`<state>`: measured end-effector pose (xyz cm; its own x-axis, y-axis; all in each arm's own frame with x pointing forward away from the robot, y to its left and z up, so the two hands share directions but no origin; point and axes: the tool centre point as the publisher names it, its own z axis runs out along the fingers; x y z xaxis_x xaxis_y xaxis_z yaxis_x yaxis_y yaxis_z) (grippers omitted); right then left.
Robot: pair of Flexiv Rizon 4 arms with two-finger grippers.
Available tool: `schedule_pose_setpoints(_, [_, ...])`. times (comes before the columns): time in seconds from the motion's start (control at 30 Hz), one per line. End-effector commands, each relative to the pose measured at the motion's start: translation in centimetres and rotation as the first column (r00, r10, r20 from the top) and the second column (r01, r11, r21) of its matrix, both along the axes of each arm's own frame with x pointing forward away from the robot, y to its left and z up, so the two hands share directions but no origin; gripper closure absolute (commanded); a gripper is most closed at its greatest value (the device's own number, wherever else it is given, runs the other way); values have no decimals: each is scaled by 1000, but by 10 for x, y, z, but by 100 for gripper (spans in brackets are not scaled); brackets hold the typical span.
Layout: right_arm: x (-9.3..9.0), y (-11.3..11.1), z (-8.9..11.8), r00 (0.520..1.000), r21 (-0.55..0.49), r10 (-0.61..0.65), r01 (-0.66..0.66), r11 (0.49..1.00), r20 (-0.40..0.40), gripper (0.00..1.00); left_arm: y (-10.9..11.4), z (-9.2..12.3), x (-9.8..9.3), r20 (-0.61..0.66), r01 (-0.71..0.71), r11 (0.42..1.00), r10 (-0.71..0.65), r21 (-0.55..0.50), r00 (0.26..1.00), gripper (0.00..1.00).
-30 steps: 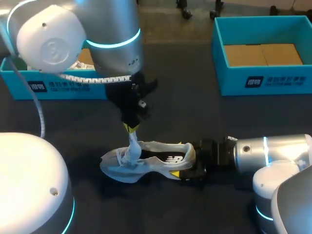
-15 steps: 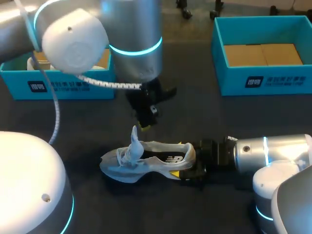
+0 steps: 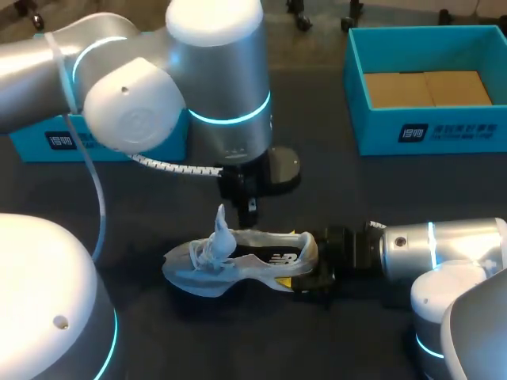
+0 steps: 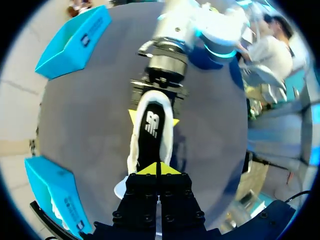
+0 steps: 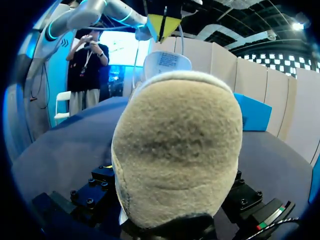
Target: Take the shoe out of the shoebox, open the shoe tongue, remove and reinsert the insole, then place the shoe into the shoebox
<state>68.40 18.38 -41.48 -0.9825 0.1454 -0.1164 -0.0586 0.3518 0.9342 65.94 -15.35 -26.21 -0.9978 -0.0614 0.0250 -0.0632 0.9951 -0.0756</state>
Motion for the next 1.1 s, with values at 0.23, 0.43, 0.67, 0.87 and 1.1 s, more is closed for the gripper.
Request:
schedule_pose_setpoints(0.23, [1,2,-2,1000,-2,-2,2,1000,2,100,-10,-2,8,-18,2,1000,-1,19,1000,100])
schedule_pose_setpoints(0.43, [1,2,-2,1000,-2,-2,2,1000,2,100,-25,-29,-2,24,99,995,-99,-18,995,100])
schedule_pose_setpoints(0.67, [1,2,-2,1000,-2,-2,2,1000,2,100,-34,-43,-7,-18,119,993,-119,-13,993,100])
schedule_pose_setpoints(0.87, [1,2,-2,1000,-2,-2,2,1000,2,100,-34,-43,-7,-18,119,993,-119,-13,993,100])
schedule_pose_setpoints(1.1, [1,2,-2,1000,-2,-2,2,1000,2,100,-46,-69,-7,0,116,993,-116,7,993,100])
